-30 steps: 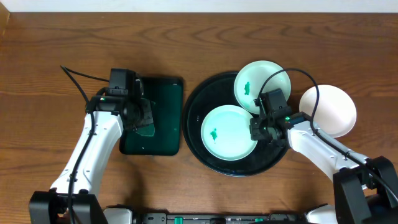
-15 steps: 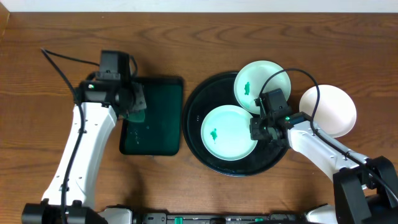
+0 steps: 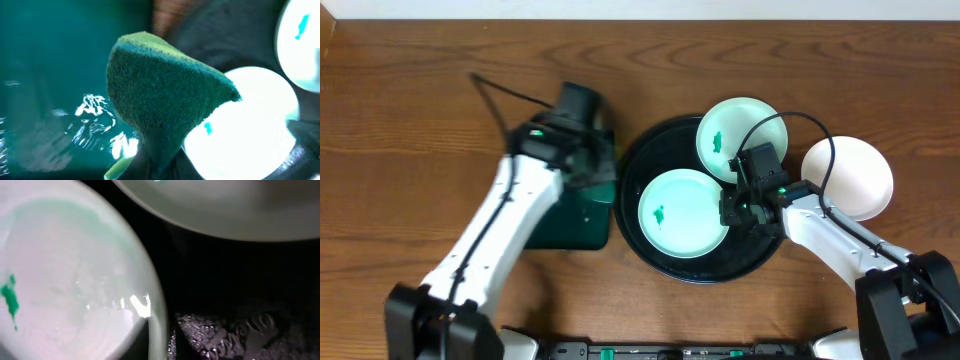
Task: Clean dirty plates on tray and stack at the side
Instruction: 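Carry the sponge with the left gripper onto the tilted pale green plate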
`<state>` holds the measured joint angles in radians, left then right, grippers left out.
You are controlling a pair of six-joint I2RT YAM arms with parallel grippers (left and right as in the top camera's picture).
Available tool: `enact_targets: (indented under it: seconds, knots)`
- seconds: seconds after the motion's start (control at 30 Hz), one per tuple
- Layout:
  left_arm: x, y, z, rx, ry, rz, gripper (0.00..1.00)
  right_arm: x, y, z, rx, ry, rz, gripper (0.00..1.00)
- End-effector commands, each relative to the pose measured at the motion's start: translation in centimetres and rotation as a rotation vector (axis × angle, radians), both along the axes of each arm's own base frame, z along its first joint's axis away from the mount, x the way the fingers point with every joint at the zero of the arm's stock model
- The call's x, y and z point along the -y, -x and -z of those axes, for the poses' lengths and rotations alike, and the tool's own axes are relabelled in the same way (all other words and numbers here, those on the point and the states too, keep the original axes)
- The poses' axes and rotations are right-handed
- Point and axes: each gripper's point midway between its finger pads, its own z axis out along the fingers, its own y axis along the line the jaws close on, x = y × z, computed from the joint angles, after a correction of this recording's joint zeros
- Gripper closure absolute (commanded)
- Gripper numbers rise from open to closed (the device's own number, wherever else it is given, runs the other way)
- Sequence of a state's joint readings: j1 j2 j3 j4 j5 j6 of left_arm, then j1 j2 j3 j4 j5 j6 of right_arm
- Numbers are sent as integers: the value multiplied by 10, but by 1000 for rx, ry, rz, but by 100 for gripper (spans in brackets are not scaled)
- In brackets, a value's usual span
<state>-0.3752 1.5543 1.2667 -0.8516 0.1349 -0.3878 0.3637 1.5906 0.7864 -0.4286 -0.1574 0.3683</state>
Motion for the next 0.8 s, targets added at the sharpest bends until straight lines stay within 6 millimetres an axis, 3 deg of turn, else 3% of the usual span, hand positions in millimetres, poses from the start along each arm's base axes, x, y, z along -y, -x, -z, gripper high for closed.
enact_targets:
  seconds: [0.0,0.23,0.47,0.57,0.77]
  knots:
    - [32,6,2,-3,44,12,93,-8,1,0,-9,-28,-8,68]
    - [77,20,13,-18,60,38,93,-5,-9,-2,40,-7,1,72]
    - [89,27,45,-76,1,25,93,-4,-14,-3,59,-1,7,83]
    - [92,29,59,-109,-16,10,93,-4,-14,-3,58,0,7,98]
    - [90,31,78,-159,-38,-32,93,-4,-13,-2,56,1,7,99]
